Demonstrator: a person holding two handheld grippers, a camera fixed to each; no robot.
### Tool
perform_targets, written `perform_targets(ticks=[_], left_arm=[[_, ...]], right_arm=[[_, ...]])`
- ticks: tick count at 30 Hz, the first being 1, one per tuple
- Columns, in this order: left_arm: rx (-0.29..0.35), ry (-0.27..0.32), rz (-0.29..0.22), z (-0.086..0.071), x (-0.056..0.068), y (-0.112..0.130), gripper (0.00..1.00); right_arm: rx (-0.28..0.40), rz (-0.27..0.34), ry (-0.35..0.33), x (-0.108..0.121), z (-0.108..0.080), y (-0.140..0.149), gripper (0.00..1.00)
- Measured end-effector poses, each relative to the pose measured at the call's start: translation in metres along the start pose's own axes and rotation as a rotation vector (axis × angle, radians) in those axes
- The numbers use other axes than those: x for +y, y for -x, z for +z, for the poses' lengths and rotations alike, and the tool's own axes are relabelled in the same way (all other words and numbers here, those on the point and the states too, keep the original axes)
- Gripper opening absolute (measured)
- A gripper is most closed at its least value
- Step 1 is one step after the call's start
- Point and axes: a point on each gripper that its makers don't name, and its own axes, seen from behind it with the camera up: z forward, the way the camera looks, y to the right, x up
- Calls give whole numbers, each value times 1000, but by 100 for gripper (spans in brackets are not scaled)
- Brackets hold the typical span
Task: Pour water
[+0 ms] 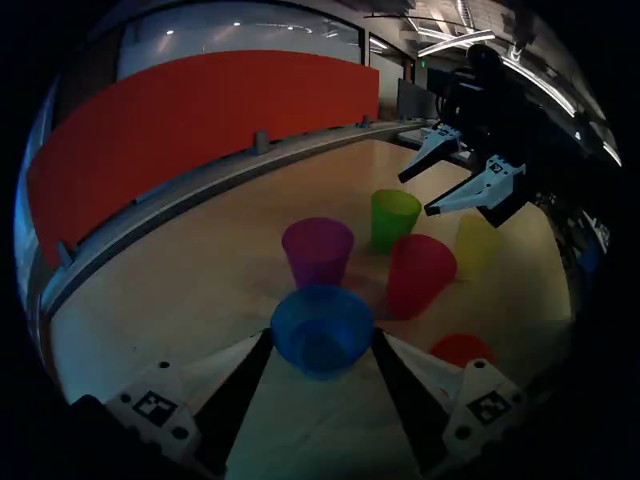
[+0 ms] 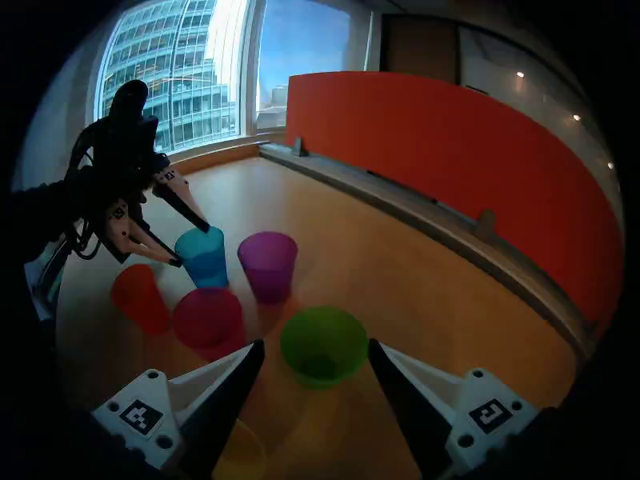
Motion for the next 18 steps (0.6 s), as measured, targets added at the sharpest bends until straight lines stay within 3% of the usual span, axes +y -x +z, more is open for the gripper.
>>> perform_targets(ticks=[18], left_arm=[[-19, 12, -3, 13, 0, 1, 91]], right_arm=[[-44, 16, 4, 6, 19, 12, 100]])
